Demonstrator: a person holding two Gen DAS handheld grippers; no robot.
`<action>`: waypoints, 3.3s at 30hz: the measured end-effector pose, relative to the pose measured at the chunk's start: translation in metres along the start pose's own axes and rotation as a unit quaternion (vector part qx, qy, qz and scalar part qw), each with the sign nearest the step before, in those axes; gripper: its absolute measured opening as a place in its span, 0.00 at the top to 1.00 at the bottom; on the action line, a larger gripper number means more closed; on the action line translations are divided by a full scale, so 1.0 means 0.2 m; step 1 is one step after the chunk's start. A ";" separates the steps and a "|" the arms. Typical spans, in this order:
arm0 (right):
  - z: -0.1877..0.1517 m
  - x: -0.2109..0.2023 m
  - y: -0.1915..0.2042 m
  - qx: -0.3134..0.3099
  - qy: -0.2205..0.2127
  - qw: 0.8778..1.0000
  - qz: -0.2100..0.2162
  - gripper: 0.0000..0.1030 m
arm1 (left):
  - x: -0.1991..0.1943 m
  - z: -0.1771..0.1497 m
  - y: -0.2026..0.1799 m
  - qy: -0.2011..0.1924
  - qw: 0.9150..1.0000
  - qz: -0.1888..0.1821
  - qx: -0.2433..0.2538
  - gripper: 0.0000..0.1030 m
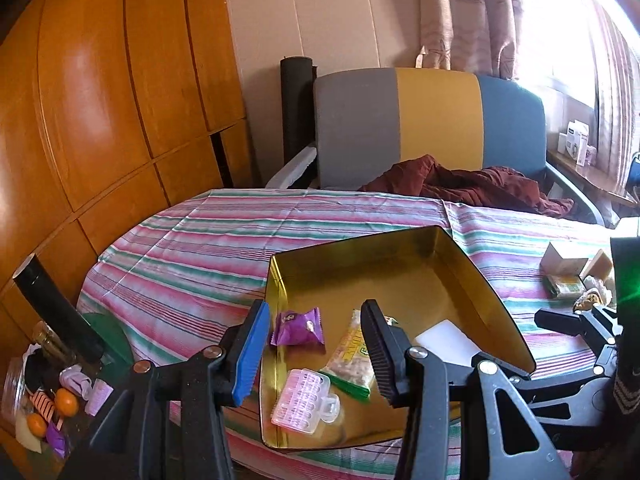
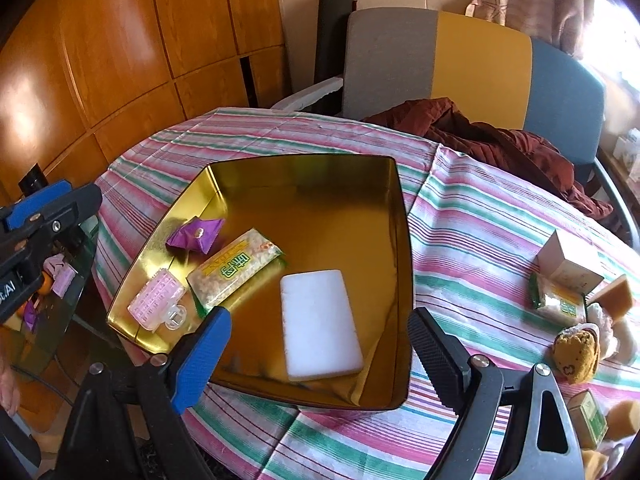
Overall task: Organize objects
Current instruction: 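Move both grippers from the tray back to the pile, then grasp the green tea box with the left gripper while the right grasps a yellow sponge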
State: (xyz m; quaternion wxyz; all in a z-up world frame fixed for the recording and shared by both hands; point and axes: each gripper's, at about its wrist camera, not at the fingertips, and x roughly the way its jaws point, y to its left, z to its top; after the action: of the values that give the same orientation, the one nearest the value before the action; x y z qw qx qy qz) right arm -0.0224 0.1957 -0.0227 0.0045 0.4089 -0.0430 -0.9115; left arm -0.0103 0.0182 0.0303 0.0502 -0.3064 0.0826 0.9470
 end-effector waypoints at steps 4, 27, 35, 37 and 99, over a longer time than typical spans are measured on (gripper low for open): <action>-0.01 -0.01 -0.05 0.012 -0.003 1.000 -0.005 0.12 | 0.00 0.00 -0.04 0.001 1.000 -0.004 0.010 0.54; -0.30 -0.33 -0.79 0.162 0.017 0.981 -0.107 0.11 | 0.05 0.01 -0.69 0.050 0.961 -0.236 0.132 0.54; -0.53 -0.62 -1.19 0.229 0.039 0.955 -0.185 0.08 | 0.07 -0.08 -1.03 0.100 0.918 -0.328 0.199 0.54; -0.59 -0.69 -1.28 0.242 0.048 0.948 -0.201 0.07 | 0.06 -0.11 -1.13 0.108 0.903 -0.353 0.222 0.54; -0.91 -0.87 -1.63 0.416 0.019 0.893 -0.169 0.07 | 0.25 -0.23 -2.08 0.212 0.821 -0.435 0.305 0.28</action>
State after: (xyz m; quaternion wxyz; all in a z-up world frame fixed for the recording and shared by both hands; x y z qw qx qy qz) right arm 0.2376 0.5134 -0.0410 -0.3197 0.3915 -0.3483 -0.7894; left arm 0.0367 0.4209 -0.0876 0.5287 -0.4726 0.2339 0.6652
